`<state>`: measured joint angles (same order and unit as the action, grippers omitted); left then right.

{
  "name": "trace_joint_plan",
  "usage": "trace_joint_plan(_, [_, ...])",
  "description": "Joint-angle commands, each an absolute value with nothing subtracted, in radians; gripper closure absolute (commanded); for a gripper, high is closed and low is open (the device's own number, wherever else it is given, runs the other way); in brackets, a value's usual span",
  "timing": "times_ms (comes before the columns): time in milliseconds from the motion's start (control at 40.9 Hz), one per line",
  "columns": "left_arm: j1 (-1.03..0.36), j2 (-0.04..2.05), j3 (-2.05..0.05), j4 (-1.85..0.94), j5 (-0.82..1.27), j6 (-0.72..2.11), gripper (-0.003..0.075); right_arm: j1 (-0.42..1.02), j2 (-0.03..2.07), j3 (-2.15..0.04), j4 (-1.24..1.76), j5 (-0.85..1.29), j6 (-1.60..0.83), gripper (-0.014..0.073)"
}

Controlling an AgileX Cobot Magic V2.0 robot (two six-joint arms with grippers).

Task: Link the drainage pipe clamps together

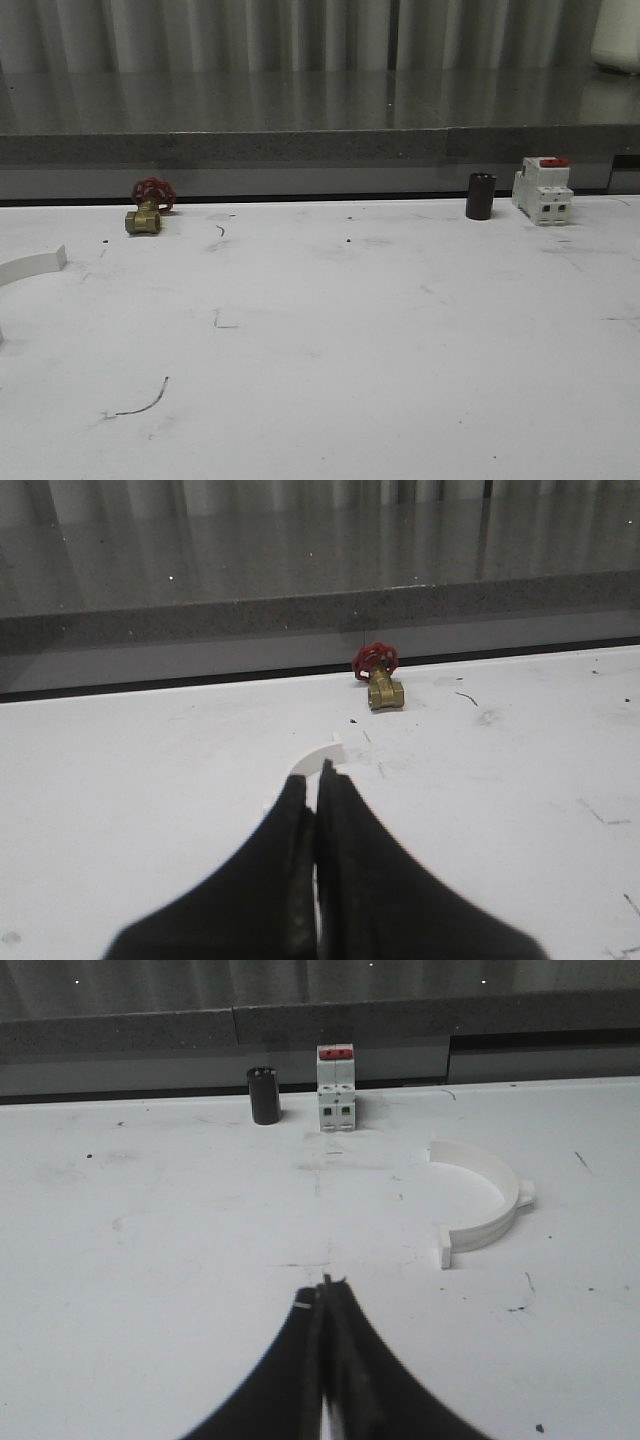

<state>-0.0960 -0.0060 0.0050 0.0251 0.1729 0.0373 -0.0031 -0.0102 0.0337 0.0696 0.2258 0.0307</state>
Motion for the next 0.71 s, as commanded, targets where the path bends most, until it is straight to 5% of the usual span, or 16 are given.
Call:
trace_joint_plan(0, [-0.094,-0.025,0.007,0.036,0.019,0.034,0.0741,-0.006,-0.027,0.022,0.073,0.106,0.023,0.0657])
trace_joint_plan(196, [-0.094,-0.023,-0.084,0.036,-0.208,0.034,0.0741,-0.006,-0.027,-0.123,0.077,0.125,0.023,0.0655])
trace_joint_plan(415, [-0.094,0.106,-0.356,0.082,0.089,0.034,0.0741,-0.006,0.093,-0.392,0.082,0.319,0.027,0.0655])
trace_joint_plan(684, [-0.094,0.317,-0.453,0.082,0.161,0.034,0.0741,-0.006,0.287,-0.493,0.081,0.380,0.027,0.0655])
